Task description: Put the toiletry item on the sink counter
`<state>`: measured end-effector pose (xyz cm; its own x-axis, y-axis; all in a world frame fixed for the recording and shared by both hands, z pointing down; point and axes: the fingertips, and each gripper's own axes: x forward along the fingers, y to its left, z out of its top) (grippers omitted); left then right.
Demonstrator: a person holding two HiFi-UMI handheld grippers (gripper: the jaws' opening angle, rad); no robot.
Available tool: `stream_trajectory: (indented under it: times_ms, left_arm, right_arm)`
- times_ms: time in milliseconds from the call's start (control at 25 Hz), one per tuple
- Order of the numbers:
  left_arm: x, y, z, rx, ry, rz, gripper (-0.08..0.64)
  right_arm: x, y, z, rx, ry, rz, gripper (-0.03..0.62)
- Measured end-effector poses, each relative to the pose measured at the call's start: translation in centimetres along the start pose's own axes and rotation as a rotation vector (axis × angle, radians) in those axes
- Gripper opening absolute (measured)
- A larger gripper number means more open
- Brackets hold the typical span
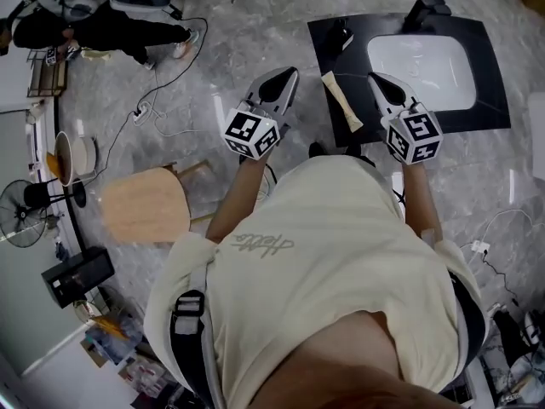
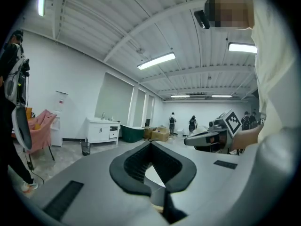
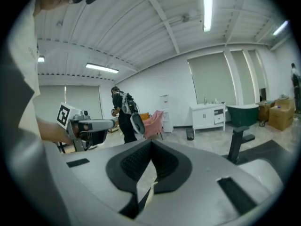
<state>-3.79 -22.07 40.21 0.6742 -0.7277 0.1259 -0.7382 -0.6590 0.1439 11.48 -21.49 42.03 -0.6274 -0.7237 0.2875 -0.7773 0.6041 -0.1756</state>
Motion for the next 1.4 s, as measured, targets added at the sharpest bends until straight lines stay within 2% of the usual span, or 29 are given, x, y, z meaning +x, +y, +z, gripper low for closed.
stream_trajectory:
  times_ms: [120, 200, 360, 560, 720, 1000, 1400]
  left_arm:
    - [1.1, -0.4, 1.1, 0.027, -0.014, -0.010, 0.003]
    - [1.2, -0.4, 2.2, 0.035, -0.034, -0.007, 0.003]
    - [0.6, -0.4, 5.4, 0.020, -0.097, 0.016, 0.003]
    - [0.3, 0.2, 9.1, 0.060, -0.182, 0.060, 0.003]
    - [-1.2, 0.4, 10.7, 0.093, -0.209, 0.085, 0.003]
    - [-2.7, 0.7, 10.2, 0.110, -0.193, 0.099, 0.003]
    - [-2.2, -0.3, 9.4, 0.122, -0.184, 0.038, 0.003]
  right_arm:
    - [-1.2, -0.7, 3.1, -0.099, -0.066, -0.038, -0.006]
    - [-1.7, -0.4, 4.8, -0.131, -0.097, -0.034, -0.006]
    - [-2.5, 0.5, 7.1, -0.124, -0.140, -0.002, -0.006]
    - [-2.4, 0.7, 8.4, -0.120, -0.181, 0.018, -0.006]
    - [-2.1, 1.7, 9.2, -0.129, -0.209, 0.024, -0.006]
    - [-2.2, 2.5, 9.6, -0.127, -0.227, 0.017, -0.006]
    - [-2.5, 3.1, 8.9, -0.144, -0.199, 0.006, -0.006]
